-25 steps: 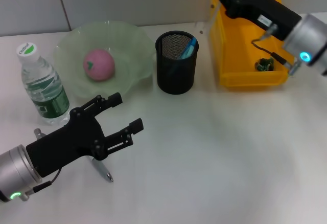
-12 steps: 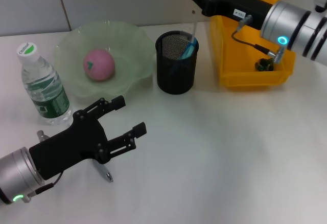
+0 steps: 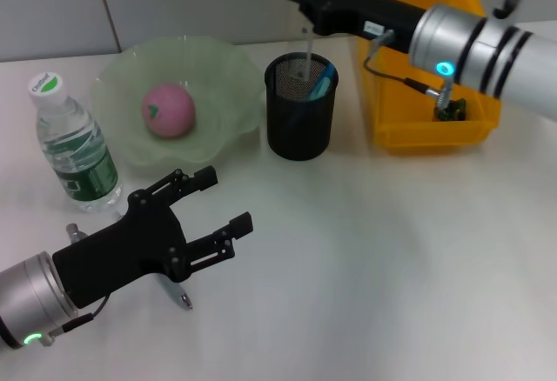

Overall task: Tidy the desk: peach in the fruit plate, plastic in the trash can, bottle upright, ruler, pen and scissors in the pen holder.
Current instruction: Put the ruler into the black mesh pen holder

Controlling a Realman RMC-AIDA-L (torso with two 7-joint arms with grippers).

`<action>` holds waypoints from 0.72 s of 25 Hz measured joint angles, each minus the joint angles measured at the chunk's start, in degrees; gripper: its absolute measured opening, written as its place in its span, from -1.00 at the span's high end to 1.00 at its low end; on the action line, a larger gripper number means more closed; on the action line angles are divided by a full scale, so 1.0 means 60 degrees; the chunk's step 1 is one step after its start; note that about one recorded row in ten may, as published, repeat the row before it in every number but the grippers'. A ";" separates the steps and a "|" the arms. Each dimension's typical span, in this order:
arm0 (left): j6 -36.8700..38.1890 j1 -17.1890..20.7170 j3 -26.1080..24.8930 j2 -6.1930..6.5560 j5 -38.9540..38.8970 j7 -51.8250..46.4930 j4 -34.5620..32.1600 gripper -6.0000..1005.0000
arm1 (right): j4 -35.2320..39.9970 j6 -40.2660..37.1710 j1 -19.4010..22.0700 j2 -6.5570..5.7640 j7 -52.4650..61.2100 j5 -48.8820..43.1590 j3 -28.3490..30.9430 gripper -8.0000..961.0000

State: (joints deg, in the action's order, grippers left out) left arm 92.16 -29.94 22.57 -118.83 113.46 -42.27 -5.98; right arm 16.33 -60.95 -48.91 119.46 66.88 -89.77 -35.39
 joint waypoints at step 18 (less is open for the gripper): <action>0.0026 0.0031 0.0119 0.0026 0.0000 0.0015 -0.0088 -0.62 | -0.1148 0.0857 -0.0516 0.0042 -0.0915 0.0627 0.0003 0.96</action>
State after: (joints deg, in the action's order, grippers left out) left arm 92.32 -29.76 23.29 -118.68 113.47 -42.18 -6.50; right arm 9.44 -55.81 -52.01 119.71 61.39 -86.01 -35.37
